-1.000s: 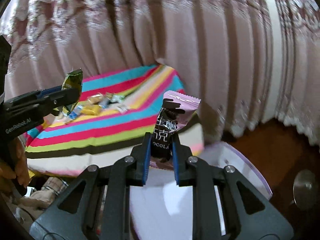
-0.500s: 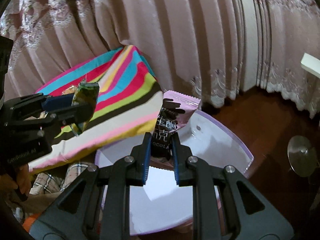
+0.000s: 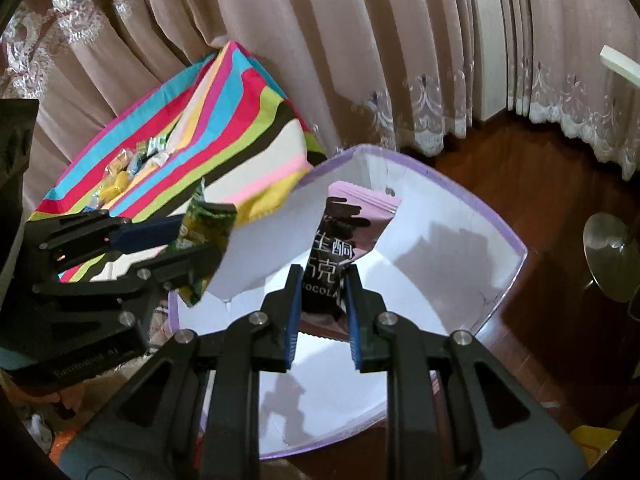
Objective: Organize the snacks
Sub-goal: 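Carry both packets to the white box and open both tools to drop them, then return to the table and grasp the white nut packet with the right tool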
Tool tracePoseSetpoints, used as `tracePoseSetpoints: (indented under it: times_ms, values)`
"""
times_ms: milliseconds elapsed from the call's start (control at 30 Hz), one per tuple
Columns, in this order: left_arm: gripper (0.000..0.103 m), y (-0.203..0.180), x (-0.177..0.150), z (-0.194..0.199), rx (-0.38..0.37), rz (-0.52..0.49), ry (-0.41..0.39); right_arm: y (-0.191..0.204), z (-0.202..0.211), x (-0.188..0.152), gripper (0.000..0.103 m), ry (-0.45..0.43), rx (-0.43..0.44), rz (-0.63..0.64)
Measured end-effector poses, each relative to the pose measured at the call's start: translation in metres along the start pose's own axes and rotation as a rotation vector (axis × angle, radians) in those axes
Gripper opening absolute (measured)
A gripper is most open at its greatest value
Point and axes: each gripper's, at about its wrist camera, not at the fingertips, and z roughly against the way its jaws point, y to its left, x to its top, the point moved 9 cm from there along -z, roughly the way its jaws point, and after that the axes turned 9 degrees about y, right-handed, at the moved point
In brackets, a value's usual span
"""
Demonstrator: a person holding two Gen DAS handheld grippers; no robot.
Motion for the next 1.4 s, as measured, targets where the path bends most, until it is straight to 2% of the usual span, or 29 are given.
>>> tracePoseSetpoints:
  times_ms: [100,133,200,233,267,300,333,467,533,633,667,800,900,933,1067,1200,1400]
  values:
    - [0.036,0.001,-0.003,-0.005,-0.025,0.006,0.001,0.002,-0.004,-0.002,0.024,0.017,-0.010,0.000]
    - [0.041,0.002,-0.004,-0.005,-0.030,0.009,0.001,0.003,-0.005,-0.002,0.024,0.019,-0.016,0.003]
    - [0.060,0.010,-0.005,-0.004,-0.016,0.024,-0.012,0.005,-0.005,-0.001,0.026,0.021,-0.035,0.011]
    - [0.073,0.012,-0.004,-0.003,-0.013,0.034,-0.023,0.006,-0.004,-0.002,0.028,0.022,-0.042,0.015]
    - [0.078,0.018,-0.004,0.001,-0.007,0.053,-0.046,0.007,-0.005,-0.001,0.034,0.024,-0.045,0.019]
    - [0.079,0.022,-0.004,0.004,-0.003,0.066,-0.062,0.008,-0.005,0.000,0.041,0.027,-0.051,0.025]
    - [0.079,0.030,-0.004,0.008,0.001,0.083,-0.080,0.009,-0.006,0.001,0.043,0.029,-0.057,0.029]
    - [0.080,0.059,-0.012,0.019,0.021,0.141,-0.118,0.027,-0.010,0.009,0.044,0.050,-0.065,0.077]
    - [0.082,0.081,-0.020,0.024,0.070,0.193,-0.139,0.045,-0.012,0.016,0.044,0.052,-0.058,0.132]
    - [0.082,0.128,-0.042,0.037,0.108,0.309,-0.170,0.085,-0.020,0.028,0.050,0.055,-0.025,0.230]
    - [0.082,0.147,-0.051,0.041,0.128,0.351,-0.178,0.101,-0.025,0.032,0.056,0.057,-0.008,0.261]
    - [0.083,0.218,-0.090,0.054,0.200,0.524,-0.192,0.165,-0.052,0.047,0.058,0.064,0.069,0.354]
    - [0.083,0.276,-0.130,0.063,0.252,0.673,-0.194,0.219,-0.088,0.052,0.060,0.124,0.142,0.404]
    - [0.083,0.299,-0.146,0.066,0.290,0.724,-0.184,0.239,-0.104,0.055,0.060,0.144,0.153,0.422]
    - [0.084,0.365,-0.197,0.083,0.466,0.845,-0.170,0.290,-0.155,0.080,0.062,0.136,0.133,0.502]
    - [0.084,0.409,-0.236,0.092,0.495,0.956,-0.160,0.332,-0.224,0.130,0.070,0.175,0.156,0.550]
    - [0.084,0.446,-0.292,0.095,0.498,1.082,-0.128,0.382,-0.302,0.194,0.074,0.225,0.156,0.663]
